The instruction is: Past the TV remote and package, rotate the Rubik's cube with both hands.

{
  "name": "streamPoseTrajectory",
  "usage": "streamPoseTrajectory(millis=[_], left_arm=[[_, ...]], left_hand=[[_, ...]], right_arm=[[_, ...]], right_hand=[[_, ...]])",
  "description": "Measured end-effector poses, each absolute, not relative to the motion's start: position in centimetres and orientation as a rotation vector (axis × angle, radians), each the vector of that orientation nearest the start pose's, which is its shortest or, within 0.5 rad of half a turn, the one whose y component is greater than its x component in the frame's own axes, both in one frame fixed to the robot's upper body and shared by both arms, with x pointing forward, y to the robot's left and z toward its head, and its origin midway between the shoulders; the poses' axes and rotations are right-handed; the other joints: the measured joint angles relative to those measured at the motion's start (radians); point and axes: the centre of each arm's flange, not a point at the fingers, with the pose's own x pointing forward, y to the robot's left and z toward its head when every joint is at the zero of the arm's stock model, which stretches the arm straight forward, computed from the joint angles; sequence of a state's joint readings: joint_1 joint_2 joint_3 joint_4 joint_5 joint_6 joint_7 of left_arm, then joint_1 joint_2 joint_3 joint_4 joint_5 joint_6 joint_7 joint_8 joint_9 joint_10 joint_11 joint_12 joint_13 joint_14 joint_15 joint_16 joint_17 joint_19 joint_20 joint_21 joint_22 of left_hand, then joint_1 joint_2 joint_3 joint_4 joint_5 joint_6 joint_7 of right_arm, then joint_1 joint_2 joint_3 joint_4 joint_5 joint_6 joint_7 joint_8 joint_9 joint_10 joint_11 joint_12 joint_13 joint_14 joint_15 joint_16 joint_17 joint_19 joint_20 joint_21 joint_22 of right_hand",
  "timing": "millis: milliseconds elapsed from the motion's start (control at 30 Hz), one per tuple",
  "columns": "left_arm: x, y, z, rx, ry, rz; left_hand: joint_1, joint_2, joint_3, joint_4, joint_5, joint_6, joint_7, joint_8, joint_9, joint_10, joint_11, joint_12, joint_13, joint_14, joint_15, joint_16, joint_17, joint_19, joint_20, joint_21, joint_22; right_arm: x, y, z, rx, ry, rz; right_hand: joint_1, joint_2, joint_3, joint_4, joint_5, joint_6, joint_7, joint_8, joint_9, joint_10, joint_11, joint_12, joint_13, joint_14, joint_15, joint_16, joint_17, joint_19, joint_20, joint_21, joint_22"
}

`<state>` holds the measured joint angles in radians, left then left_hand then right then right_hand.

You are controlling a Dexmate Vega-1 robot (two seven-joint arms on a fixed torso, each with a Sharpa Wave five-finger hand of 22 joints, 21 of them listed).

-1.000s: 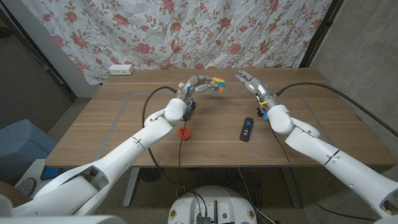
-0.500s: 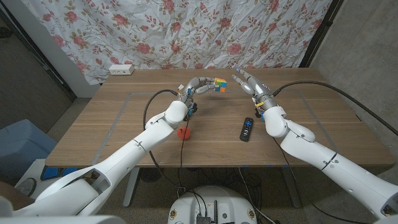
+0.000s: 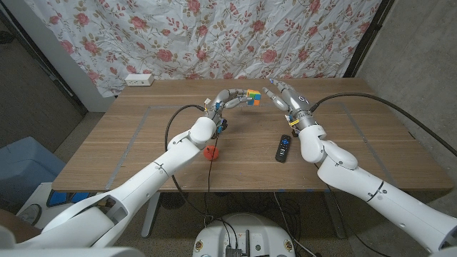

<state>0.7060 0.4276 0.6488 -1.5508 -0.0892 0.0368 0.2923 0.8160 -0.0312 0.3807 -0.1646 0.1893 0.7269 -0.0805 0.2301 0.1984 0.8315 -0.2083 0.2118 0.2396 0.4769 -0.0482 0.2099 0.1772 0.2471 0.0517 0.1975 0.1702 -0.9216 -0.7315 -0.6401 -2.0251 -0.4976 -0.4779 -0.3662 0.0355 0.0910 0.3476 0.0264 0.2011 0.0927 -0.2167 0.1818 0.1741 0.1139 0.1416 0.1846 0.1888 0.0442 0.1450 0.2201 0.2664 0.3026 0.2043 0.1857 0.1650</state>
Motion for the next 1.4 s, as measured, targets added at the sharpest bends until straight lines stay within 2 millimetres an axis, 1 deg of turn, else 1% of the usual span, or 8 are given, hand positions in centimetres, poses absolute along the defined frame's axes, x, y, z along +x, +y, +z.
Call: streamPoseTrajectory(millis=[33,133,367,433,567,833,1133,1400], left_arm=[[62.6,11.5,2.3,0.482,-0.68,-0.149],[62.7,11.5,2.3,0.48,-0.679,-0.154],[62.7,11.4,2.2,0.472,-0.679,-0.163],[62.8,11.4,2.2,0.469,-0.678,-0.165],[62.9,11.3,2.1,0.461,-0.678,-0.169],[62.9,11.2,2.0,0.45,-0.679,-0.178],[62.9,11.1,1.9,0.441,-0.678,-0.185],[63.0,11.1,1.5,0.433,-0.67,-0.189]], left_hand=[[0.0,0.0,-0.003,0.003,0.0,0.0,0.0,0.0,0.0,-0.001,0.001,0.0,0.0,0.0,0.0,0.0,0.0,0.0,0.0,0.0,0.0],[0.0,0.0,-0.004,0.004,0.0,0.0,0.0,0.0,0.0,-0.001,0.001,0.0,0.0,0.0,0.0,0.0,0.0,0.0,0.0,0.0,0.0],[0.004,0.004,-0.004,0.004,0.0,0.004,0.004,-0.003,0.0,-0.002,0.002,-0.001,0.0,0.0,0.0,0.0,0.0,-0.004,0.004,0.0,0.0],[0.004,0.004,-0.004,0.004,0.0,0.004,0.004,-0.003,0.0,-0.002,0.002,-0.003,0.0,0.0,0.0,0.0,0.0,-0.004,0.004,0.0,0.0],[0.004,0.004,-0.004,0.004,0.0,0.004,0.004,-0.003,0.0,-0.002,0.002,-0.003,0.0,0.0,0.0,0.0,0.0,-0.004,0.004,0.0,0.0],[0.0,0.008,-0.005,0.003,-0.001,0.006,0.006,-0.007,-0.001,-0.001,0.001,-0.004,0.0,0.0,0.0,0.0,0.0,-0.004,0.004,0.0,0.0],[0.0,0.008,-0.005,0.003,-0.001,0.007,0.007,-0.008,-0.001,0.001,0.003,-0.004,0.0,0.0,0.0,0.0,0.0,-0.004,0.004,0.0,0.0],[0.0,0.008,-0.005,0.002,-0.001,0.007,0.007,-0.011,0.0,0.002,0.002,-0.005,-0.003,0.0,0.0,0.0,0.0,-0.004,0.004,0.0,0.0]], right_arm=[[53.8,-17.6,0.6,-1.139,-0.748,-0.258],[53.5,-17.2,0.5,-1.161,-0.75,-0.265],[53.1,-16.2,0.2,-1.2,-0.758,-0.269],[53.1,-16.1,0.2,-1.21,-0.759,-0.271],[52.9,-15.6,0.1,-1.236,-0.765,-0.274],[52.9,-14.8,-0.2,-1.249,-0.77,-0.268],[52.9,-14.2,-0.5,-1.266,-0.768,-0.271],[53.1,-14.2,-0.5,-1.296,-0.749,-0.292]], right_hand=[[0.0,0.0,-0.001,0.001,0.0,0.0,0.0,0.0,0.0,0.0,0.0,0.0,0.0,-0.003,0.003,0.0,0.001,-0.006,0.001,-0.004,0.0],[0.0,0.0,0.002,0.004,0.0,0.0,0.0,0.0,0.0,-0.004,0.011,0.0,-0.001,-0.014,0.014,0.0,0.001,-0.039,-0.022,-0.011,0.0],[0.0,0.0,0.002,0.004,0.0,0.007,0.0,0.0,0.0,-0.012,0.03,0.0,-0.003,-0.04,0.039,-0.014,0.001,-0.064,-0.048,-0.012,0.0],[0.0,0.0,0.002,0.004,0.0,0.008,0.0,0.0,0.0,-0.026,0.039,-0.001,-0.004,-0.062,0.035,-0.021,0.001,-0.076,-0.059,-0.012,0.0],[0.0,0.0,0.002,0.004,0.0,0.015,0.001,0.0,0.0,-0.061,0.035,-0.008,-0.008,-0.097,0.036,-0.028,0.001,-0.09,-0.073,-0.012,0.0],[0.0,0.0,0.002,0.004,0.0,0.03,0.0,0.0,0.0,-0.097,0.035,-0.008,-0.008,-0.13,0.037,-0.028,0.001,-0.125,-0.072,-0.012,0.0],[0.0,0.0,0.002,0.004,0.0,0.05,0.004,0.007,0.0,-0.118,0.035,-0.008,-0.007,-0.153,0.039,-0.028,0.001,-0.137,-0.074,-0.012,0.0],[-0.014,-0.015,-0.001,0.015,0.0,0.074,0.002,0.012,0.0,-0.149,0.029,-0.008,-0.007,-0.164,0.039,-0.028,0.006,-0.154,-0.076,-0.012,0.0]])
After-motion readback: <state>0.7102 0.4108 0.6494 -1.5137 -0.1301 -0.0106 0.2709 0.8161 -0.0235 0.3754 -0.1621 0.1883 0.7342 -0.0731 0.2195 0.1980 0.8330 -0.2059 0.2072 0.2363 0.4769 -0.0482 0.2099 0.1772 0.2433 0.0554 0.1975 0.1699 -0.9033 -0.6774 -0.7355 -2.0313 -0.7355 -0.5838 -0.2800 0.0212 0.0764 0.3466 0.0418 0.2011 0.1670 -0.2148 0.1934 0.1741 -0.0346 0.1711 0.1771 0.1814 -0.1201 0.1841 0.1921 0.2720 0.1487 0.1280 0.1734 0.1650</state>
